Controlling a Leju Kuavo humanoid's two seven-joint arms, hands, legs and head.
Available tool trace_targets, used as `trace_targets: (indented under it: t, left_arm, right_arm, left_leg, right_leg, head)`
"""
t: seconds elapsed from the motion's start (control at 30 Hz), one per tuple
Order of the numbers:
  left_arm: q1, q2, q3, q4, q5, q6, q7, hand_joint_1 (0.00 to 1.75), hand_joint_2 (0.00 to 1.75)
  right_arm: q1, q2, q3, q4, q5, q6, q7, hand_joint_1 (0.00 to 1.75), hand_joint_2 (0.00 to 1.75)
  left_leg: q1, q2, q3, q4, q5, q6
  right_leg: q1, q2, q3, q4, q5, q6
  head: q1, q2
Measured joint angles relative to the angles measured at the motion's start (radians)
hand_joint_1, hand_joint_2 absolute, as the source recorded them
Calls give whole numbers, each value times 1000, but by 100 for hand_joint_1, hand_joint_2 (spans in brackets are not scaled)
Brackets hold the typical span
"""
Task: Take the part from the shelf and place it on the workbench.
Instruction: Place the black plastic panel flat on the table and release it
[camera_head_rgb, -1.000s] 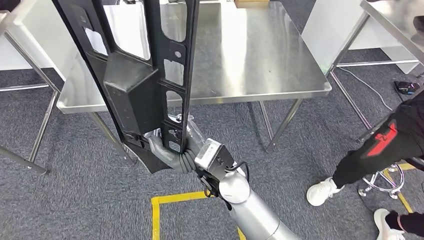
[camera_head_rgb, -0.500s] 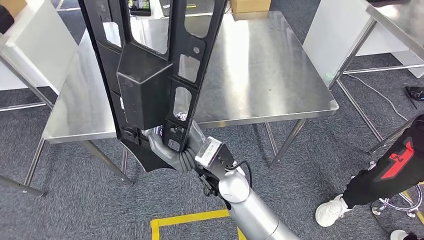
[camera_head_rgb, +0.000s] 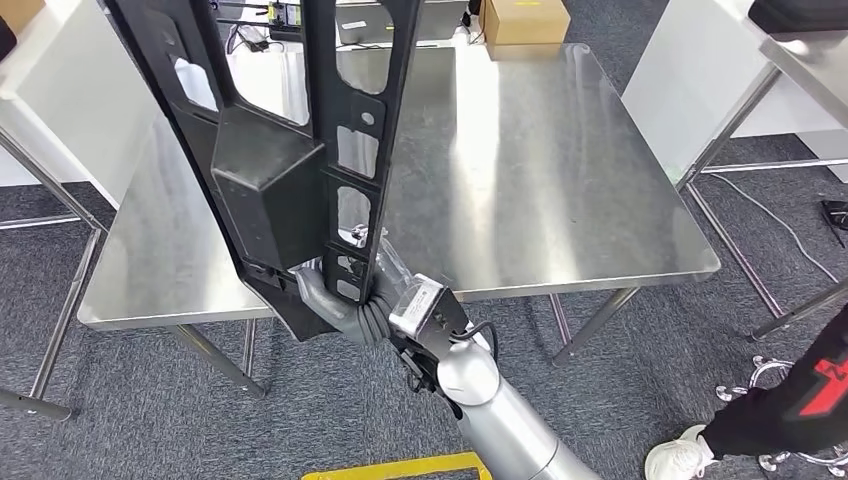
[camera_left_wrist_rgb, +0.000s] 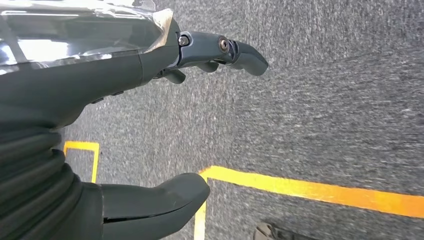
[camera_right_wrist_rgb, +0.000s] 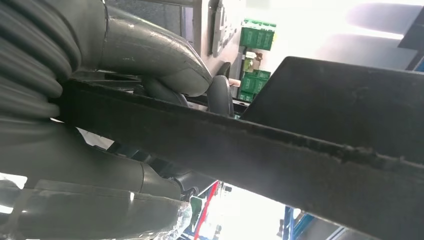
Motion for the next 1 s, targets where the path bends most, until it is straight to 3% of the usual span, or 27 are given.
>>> trace_targets:
  t: [0.03,0.07,0.13,0.17,0.2,0.27,0.33,0.4,0.43,0.5,0.53,0.57,0.63,0.67,0.73,0.77,0.83,0.9,1.0]
  left_arm:
    - [1,0,0,0,0,-1,0,0,175]
    - [1,0,0,0,0,-1,0,0,175]
    - [1,1,0,0,2,-2,0,0,175]
    - [1,1,1,0,3,-2,0,0,175]
    - [1,2,1,0,4,-2,1,0,175]
    - [-1,3,1,0,5,-1,3,0,175]
    - [-4,2,2,0,7,0,4,0,175]
    - [-6,0,2,0,8,1,5,0,175]
    - [-6,0,2,0,9,1,6,0,175]
    - [-4,-1,2,0,9,1,8,0,175]
    - [-4,-1,2,0,9,1,8,0,175]
    - [-4,0,3,0,10,1,8,0,175]
    - [-4,0,3,0,11,2,8,0,175]
    - [-4,0,4,0,12,3,8,0,175]
    - [-4,0,7,0,14,4,8,0,175]
    - [-4,-1,9,0,15,5,8,0,175]
    - [-4,-3,12,-1,15,5,9,0,175]
    - [-6,-3,12,-1,11,3,13,0,175]
    - [-7,-4,12,-2,0,-2,18,0,175]
  right_arm:
    - [1,-1,0,0,0,0,0,175,175]
    - [2,-2,0,0,0,-1,0,175,175]
    - [6,-2,1,1,2,-3,2,175,175]
    - [9,-2,2,2,3,-5,4,175,175]
    - [11,0,2,1,5,-7,6,175,175]
    - [11,9,2,0,7,-9,9,175,175]
    - [8,21,1,-2,10,-9,10,175,175]
    - [8,29,1,-3,14,-9,11,175,175]
    - [9,31,1,-3,16,-9,11,175,175]
    - [13,32,0,-3,18,-9,12,175,175]
    - [15,32,0,-3,19,-9,12,175,175]
    - [16,33,0,-3,20,-8,13,175,175]
    - [15,35,0,-3,22,-7,15,175,175]
    - [14,36,0,-3,24,-5,16,175,175]
    - [11,39,0,-2,28,-1,19,175,175]
    - [8,41,0,-1,31,2,20,175,175]
    - [-1,45,1,1,36,7,22,175,175]
    - [-23,51,1,12,41,12,29,175,175]
    - [-78,68,3,74,75,3,41,175,175]
  left_leg:
    - [0,-3,17,0,-13,-1]
    - [0,-5,36,0,-28,-3]
    - [-1,-8,70,0,-58,-9]
    - [-3,-9,84,-1,-72,-15]
    - [-4,-9,96,-2,-83,-21]
    - [-4,-9,113,8,-89,-33]
    - [-2,-3,85,71,-75,-41]
    - [0,3,8,184,-86,-49]
    - [1,4,-35,238,-112,-53]
    - [1,4,-101,291,-159,-59]
    - [2,5,-115,281,-157,-60]
    - [2,5,-113,243,-131,-59]
    - [0,7,-80,121,-40,-52]
    - [-1,8,-64,73,-19,-45]
    - [-7,7,-47,29,-10,-29]
    - [-9,6,-42,27,-16,-21]
    - [-5,6,-21,16,3,-8]
    - [0,7,-3,12,5,-2]
    - [0,6,0,12,-4,0]
  right_leg:
    - [-1,0,-19,-13,-13,1]
    - [-3,-1,-25,-51,0,7]
    - [-6,-7,-19,-167,107,32]
    - [-5,-13,-10,-212,162,36]
    - [-3,-18,-1,-238,205,32]
    - [0,-19,20,-248,225,2]
    - [-4,-14,38,-254,221,-20]
    - [-6,-13,57,-257,206,-40]
    - [-5,-11,64,-257,197,-47]
    - [-4,-7,80,-257,181,-52]
    - [-3,-5,91,-257,172,-51]
    - [-3,-3,103,-257,163,-49]
    - [-2,-2,129,-256,144,-43]
    - [0,0,138,-257,136,-38]
    - [5,2,147,-255,124,-24]
    - [7,2,151,-253,123,-16]
    - [8,1,157,-236,115,-4]
    - [4,-1,121,-170,84,0]
    - [0,-2,14,-18,30,-6]
  head:
    - [0,0]
    - [0,0]
    - [0,0]
    - [1,0]
    - [0,0]
    - [-1,0]
    - [-2,0]
    - [-2,0]
    - [-3,0]
    - [-3,0]
    - [-3,0]
    - [-3,0]
    - [-2,0]
    - [-2,0]
    - [-2,0]
    - [-2,0]
    - [0,0]
    - [3,0]
    - [5,0]
